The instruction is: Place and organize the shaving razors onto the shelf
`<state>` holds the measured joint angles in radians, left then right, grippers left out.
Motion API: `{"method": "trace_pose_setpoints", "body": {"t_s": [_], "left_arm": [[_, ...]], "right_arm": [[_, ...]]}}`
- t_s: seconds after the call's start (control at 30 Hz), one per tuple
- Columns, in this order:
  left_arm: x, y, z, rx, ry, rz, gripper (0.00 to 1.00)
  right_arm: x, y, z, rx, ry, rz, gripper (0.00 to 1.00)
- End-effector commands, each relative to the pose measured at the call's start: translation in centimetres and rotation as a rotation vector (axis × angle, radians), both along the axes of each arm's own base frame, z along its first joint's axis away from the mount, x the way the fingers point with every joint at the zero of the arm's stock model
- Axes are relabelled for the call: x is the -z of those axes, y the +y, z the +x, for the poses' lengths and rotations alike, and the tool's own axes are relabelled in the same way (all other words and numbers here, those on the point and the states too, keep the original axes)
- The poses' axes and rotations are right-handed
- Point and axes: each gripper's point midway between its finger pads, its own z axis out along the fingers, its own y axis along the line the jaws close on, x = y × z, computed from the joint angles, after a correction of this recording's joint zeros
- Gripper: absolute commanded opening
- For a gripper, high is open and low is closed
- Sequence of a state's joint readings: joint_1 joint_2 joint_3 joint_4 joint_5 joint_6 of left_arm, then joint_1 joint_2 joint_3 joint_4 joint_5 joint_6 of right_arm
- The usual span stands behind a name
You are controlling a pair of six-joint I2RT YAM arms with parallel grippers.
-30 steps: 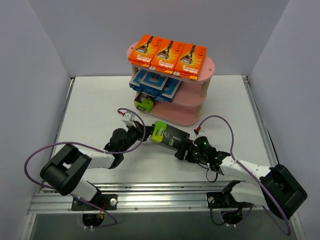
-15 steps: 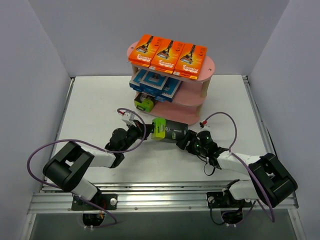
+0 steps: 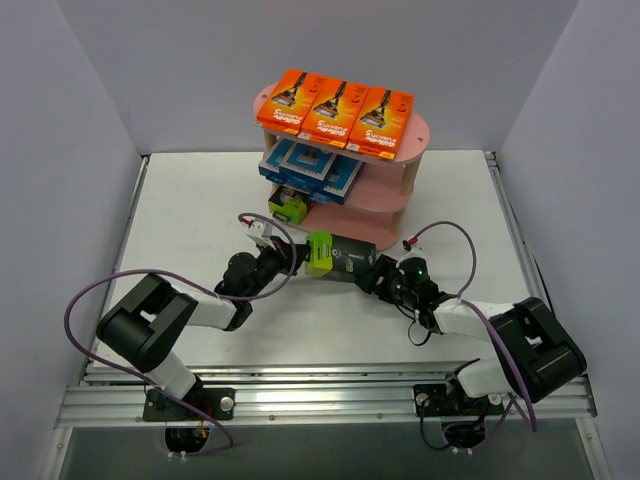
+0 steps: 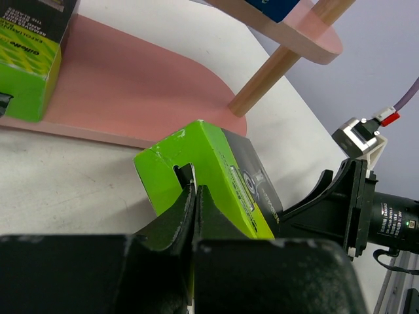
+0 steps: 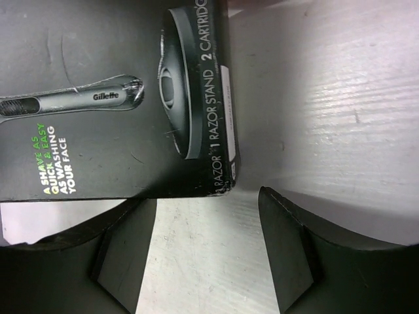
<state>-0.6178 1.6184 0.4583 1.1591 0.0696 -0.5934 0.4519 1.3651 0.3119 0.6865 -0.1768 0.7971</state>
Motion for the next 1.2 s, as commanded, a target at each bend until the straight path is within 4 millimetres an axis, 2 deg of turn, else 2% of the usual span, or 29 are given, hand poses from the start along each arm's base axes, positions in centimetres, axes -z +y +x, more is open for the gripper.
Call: {"method": "trace_pose_setpoints", "body": {"t_s": [0.0,0.33,0.6,1.17], "left_arm": [[-4.5,-1.7,-0.2,0.085,-0.131,-0.044,0.02],[-5.0,-3.2,-1.2,0.180,-0.177,0.020,0.02],[-4.8,-3.4,-2.7,0.219,-0.200,0.087,0.02],[-4.8,-5.1,-4.8,0.266,-0.285,0.191,0.02]], "right_arm": [[1.9,-1.2,0.1,0.036,0.042,-0.052,0.60],[2.7,-1.6,0.8,0.042,0.047,-0.058,0.59],[3.3,-1.8,0.1,0.037,0.051,-0.062,0.57],[0.3,-4.0,1.6,0.129,-0.091,-0.129,0.56]]}}
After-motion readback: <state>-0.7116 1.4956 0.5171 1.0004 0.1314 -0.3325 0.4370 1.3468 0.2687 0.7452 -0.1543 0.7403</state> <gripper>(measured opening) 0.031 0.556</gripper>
